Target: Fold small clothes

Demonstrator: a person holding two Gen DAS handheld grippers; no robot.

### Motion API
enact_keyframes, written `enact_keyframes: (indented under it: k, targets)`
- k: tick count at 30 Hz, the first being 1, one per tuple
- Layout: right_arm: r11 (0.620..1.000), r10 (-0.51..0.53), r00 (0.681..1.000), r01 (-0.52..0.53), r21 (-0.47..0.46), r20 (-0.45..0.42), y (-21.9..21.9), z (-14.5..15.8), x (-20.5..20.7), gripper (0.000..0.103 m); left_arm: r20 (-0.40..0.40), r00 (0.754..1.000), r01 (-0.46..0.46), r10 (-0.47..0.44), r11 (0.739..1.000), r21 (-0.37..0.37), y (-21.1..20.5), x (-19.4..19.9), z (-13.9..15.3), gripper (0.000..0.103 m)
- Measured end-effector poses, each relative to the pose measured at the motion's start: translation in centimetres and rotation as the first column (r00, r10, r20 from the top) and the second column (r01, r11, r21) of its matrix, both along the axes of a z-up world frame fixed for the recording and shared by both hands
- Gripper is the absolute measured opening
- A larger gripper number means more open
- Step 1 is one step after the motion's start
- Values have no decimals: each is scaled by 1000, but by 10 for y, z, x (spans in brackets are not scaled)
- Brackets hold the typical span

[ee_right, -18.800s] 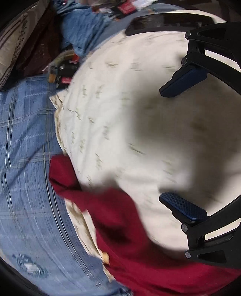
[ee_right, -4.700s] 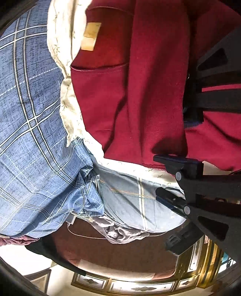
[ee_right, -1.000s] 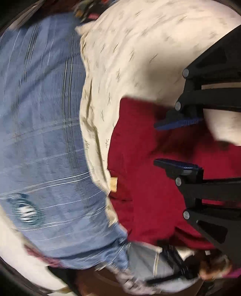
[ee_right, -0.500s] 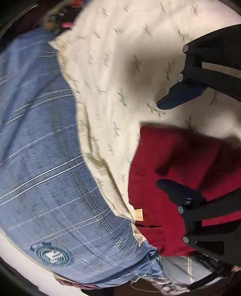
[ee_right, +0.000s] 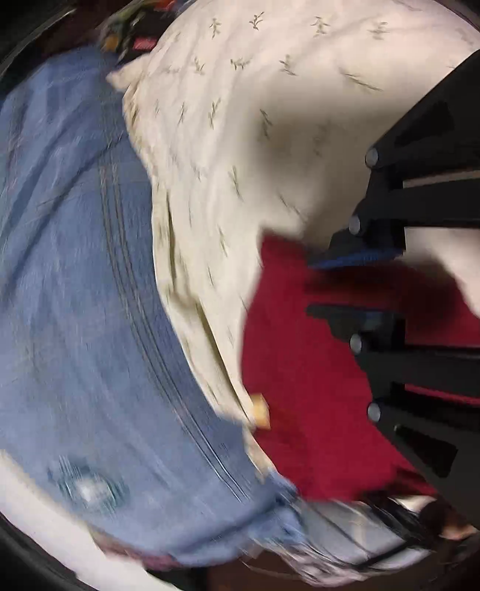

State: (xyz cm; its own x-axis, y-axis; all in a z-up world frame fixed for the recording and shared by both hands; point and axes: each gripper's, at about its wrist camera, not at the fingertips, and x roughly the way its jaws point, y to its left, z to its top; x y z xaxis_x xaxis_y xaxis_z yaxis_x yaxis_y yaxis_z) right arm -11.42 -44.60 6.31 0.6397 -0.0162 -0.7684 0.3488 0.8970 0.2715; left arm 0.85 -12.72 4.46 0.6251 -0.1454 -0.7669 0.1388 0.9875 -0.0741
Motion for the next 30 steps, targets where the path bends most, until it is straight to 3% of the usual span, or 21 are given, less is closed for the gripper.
enact_keyframes:
  k: [3, 5, 6, 10, 18, 22, 25, 30]
  targets:
    - [988, 86, 994, -94, -125, -66, 35, -8, -6, 33, 6, 1000, 1, -1, 1000, 5, 0, -2, 0, 98]
    - [967, 31, 985, -72, -245, -170, 42, -29, -4, 33, 4, 1000, 1, -1, 1000, 1, 0, -3, -1, 98]
    - [972, 20, 986, -59, -229, -167, 38, -34, -9, 40, 3, 1000, 0, 0, 1000, 0, 0, -3, -1, 98]
    - [995, -22, 994, 11, -100, -108, 24, -26, -30, 45, 10, 1000, 0, -1, 1000, 6, 1, -6, 0, 98]
    - [991, -4, 999, -1, -134, -35, 37, 2, -46, 47, 63, 998, 9, -13, 999, 51, -3, -26, 7, 97]
    - [994, -8, 1000, 5, -108, -25, 43, 2, -39, 47, 82, 996, 20, -24, 998, 55, -3, -38, 11, 97]
    - [990, -14, 1000, 12, -142, -13, 49, 0, -31, 53, 87, 996, 23, -28, 998, 55, -2, -44, 14, 97]
    - [982, -46, 992, 24, -189, -114, 49, -29, -15, 55, 81, 996, 24, -28, 998, 53, 3, -53, 15, 96]
